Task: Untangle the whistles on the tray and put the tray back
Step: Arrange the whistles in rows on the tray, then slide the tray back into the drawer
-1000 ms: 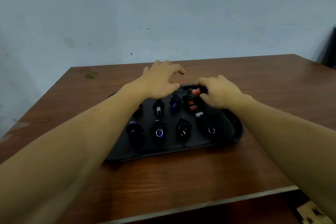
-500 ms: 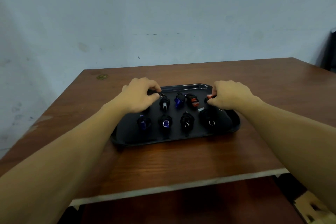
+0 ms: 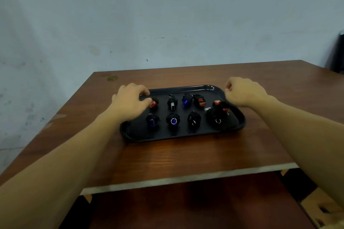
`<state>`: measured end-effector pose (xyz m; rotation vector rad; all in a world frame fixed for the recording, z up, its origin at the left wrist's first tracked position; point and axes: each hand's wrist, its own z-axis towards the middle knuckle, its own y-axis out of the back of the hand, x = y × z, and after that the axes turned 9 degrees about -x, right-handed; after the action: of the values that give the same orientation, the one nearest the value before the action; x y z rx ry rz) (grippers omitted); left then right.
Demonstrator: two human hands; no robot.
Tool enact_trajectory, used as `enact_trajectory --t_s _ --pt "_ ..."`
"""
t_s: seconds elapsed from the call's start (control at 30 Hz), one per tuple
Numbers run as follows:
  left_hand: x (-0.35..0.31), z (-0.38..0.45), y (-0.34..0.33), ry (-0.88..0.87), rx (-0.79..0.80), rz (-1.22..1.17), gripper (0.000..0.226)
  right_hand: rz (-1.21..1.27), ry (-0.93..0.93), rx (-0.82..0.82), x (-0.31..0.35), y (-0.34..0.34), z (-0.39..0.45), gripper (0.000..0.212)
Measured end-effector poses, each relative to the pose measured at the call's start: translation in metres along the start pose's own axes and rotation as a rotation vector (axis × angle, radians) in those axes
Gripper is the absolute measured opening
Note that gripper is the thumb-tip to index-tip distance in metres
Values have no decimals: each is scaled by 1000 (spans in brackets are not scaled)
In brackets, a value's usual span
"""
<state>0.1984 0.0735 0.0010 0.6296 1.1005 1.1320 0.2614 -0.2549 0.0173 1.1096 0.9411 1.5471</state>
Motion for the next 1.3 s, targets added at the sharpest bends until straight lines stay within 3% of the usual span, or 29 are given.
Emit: enact_trajectory --t_s 0.17,0.3,0.4,0.57,0.87,1.03,1.3 --pt "20 -5 2 236 -71 142 49 33 -97 57 -20 -16 12 28" --pt "39 -5 -1 370 60 228 50 56 -126 110 -29 -32 19 32" --pt "40 -6 -7 350 138 234 45 63 -131 149 -28 -36 23 37" --pt "45 -4 -12 380 117 115 25 106 -139 147 -31 -44 29 33" --pt "45 -26 -6 344 68 81 26 136 -144 166 -33 -35 9 28" --pt "36 -56 16 322 27 45 30 135 -104 185 -31 -16 -21 39" --pt "26 -131 63 257 -57 36 31 110 33 175 -25 22 -99 25"
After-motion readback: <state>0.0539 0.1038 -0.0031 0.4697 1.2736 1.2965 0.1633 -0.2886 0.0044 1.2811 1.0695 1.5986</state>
